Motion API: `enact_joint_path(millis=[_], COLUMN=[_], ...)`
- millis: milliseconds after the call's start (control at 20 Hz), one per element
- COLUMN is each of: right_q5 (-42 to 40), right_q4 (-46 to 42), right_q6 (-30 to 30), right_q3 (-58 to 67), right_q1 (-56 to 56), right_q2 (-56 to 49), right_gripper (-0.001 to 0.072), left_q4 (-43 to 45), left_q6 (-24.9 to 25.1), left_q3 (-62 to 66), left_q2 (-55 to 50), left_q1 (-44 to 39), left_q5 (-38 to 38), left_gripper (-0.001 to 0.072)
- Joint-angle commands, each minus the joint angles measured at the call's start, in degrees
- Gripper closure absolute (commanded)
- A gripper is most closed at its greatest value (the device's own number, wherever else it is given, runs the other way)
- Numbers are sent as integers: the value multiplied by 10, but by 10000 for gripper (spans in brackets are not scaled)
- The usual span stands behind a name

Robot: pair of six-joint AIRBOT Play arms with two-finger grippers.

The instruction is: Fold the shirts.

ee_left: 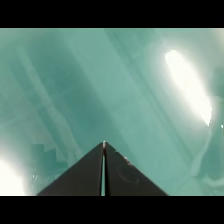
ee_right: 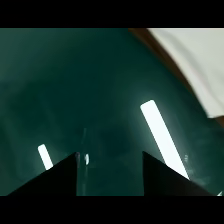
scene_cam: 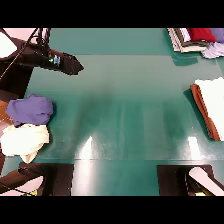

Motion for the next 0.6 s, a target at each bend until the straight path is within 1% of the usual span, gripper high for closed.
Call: enact_joint_path(millis=[0,50,100,300,550], right_q5=[-18,-24,-30,-35,-28], right_q4=[38,38,37,34,34], right_q6=[2,2,2,0,1], right_q3=[-1,-1,-1,-1,-1], right_q1=[129,159,188,246,250], right_q2=[0,0,0,0,0], right_gripper=[479,596,693,694,694], left_q4=[0,0,0,0,0], left_q6=[-1,-1,-1,-1,-1], left_q3=[0,0,0,0,0], left_q2=[0,0,0,0,0], left_q1=[0,0,0,0,0], left_q5=[6,11,18,44,71], left_gripper=[683,683,683,683,683])
